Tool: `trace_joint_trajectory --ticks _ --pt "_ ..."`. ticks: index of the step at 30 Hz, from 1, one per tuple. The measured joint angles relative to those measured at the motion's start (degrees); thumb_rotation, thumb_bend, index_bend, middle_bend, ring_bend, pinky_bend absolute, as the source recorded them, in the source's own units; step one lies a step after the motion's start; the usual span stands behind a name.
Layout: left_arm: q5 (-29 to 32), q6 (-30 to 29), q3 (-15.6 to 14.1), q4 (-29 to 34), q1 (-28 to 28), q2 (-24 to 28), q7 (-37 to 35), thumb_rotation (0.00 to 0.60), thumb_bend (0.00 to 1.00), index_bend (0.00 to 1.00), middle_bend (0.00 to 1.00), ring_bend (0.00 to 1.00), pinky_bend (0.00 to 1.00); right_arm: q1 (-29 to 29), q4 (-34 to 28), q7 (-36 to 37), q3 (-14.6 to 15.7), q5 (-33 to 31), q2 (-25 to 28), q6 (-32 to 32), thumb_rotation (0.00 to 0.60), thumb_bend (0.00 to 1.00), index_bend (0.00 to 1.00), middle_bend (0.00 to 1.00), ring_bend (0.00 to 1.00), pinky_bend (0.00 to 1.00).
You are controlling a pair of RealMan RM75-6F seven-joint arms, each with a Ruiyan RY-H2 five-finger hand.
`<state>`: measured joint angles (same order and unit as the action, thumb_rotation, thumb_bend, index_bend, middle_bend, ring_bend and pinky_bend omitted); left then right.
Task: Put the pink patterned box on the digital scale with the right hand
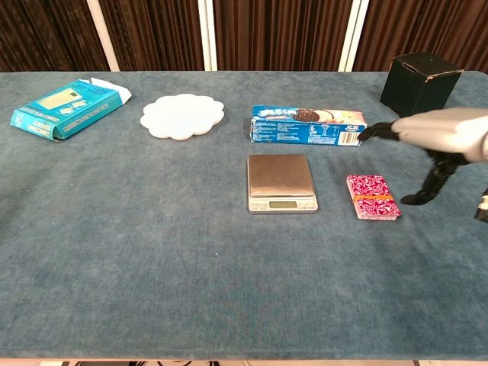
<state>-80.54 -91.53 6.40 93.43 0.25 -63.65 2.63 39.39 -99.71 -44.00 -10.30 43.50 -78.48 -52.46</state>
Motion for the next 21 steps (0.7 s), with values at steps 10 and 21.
trace_joint_trajectory --ticks 10,21 --pt "-0.18 -0.04 -0.08 0.04 -0.06 -0.09 0.42 0.600 0.66 0.08 0.00 0.00 0.00 3.73 2.96 -2.20 3.01 -6.09 -3.46 -1.72 0.600 0.32 0.00 0.00 0.00 0.00" --pt "0.04 0.09 -0.04 0.03 -0.06 -0.04 0.36 0.600 0.66 0.08 0.00 0.00 0.00 5.52 6.05 -0.53 4.67 -7.15 -6.20 -2.32 0.600 0.32 0.00 0.09 0.01 0.00"
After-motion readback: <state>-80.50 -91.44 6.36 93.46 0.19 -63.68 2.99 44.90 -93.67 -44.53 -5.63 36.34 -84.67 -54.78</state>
